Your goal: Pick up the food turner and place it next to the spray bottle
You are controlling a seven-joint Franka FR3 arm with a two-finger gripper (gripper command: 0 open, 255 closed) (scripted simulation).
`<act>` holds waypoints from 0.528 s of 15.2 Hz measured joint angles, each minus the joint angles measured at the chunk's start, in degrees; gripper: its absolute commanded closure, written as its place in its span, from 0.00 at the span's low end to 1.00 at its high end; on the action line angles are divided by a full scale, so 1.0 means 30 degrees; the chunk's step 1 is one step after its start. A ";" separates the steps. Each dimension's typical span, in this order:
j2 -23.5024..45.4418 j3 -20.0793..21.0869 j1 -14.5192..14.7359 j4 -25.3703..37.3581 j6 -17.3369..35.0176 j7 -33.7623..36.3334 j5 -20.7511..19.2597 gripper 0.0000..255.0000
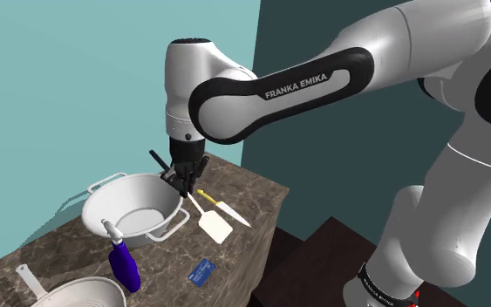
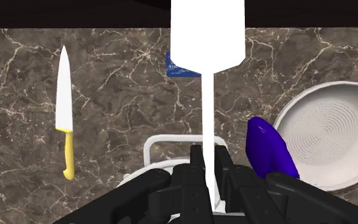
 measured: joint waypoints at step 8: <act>0.2474 0.1651 0.1899 0.2885 -0.0715 0.3973 -0.1212 1.00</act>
